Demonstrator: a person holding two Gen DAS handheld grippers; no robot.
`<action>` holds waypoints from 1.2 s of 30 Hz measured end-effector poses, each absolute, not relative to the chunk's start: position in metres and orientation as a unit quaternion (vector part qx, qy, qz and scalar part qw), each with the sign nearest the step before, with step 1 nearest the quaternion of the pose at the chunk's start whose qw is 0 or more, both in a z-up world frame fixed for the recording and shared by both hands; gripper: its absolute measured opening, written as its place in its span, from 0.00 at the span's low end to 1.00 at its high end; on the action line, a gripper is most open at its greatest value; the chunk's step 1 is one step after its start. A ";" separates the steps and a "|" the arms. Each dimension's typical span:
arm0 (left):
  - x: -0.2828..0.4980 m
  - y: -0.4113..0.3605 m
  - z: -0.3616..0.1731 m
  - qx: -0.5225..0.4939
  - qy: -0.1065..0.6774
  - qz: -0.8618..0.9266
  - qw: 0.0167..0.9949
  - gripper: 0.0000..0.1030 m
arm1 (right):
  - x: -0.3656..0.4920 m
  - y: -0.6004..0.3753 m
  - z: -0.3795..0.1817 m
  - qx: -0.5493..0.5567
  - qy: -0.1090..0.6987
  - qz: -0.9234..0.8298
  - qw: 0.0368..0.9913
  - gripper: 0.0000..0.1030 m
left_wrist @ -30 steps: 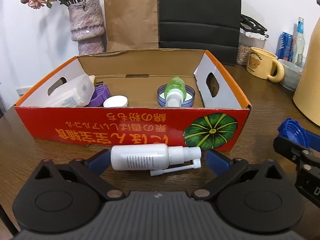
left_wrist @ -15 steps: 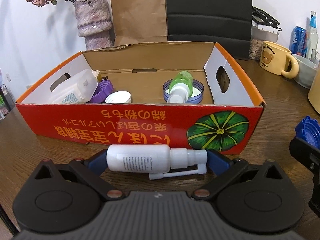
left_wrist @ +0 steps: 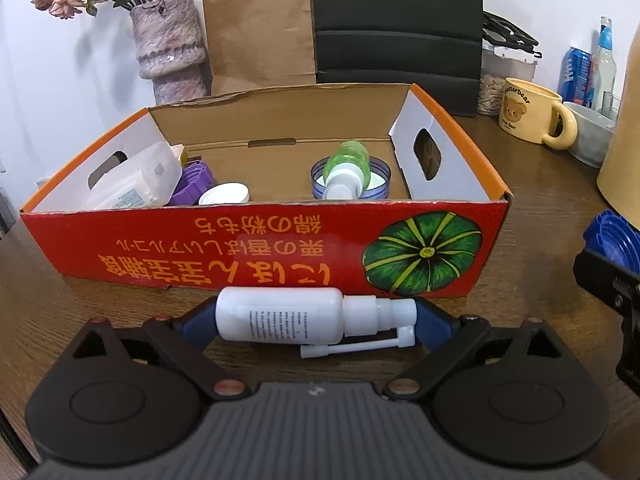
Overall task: Organize rigid objects
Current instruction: 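Carry the white spray bottle with the left tool while the right tool carries the blue cap over the box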
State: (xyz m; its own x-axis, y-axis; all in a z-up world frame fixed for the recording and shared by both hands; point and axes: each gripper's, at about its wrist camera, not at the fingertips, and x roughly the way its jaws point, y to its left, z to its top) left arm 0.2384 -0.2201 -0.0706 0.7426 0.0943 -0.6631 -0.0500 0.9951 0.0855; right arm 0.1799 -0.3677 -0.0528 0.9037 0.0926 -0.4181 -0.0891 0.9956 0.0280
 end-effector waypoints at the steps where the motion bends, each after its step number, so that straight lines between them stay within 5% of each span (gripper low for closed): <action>1: 0.238 -0.220 -0.070 0.031 0.356 0.037 0.933 0.96 | 0.179 -0.367 -0.053 0.004 0.213 0.046 0.976 0.51; 36: 0.194 -0.150 -0.039 0.023 0.304 0.026 0.952 0.96 | 0.152 -0.304 -0.040 0.004 0.158 0.061 0.986 0.51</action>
State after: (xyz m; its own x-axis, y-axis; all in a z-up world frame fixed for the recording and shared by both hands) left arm 0.1940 -0.1498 -0.0388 0.8132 0.0639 -0.5784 -0.0357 0.9976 0.0600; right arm 0.1520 -0.3039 -0.0403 0.9426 0.1222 -0.3108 -0.1196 0.9924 0.0275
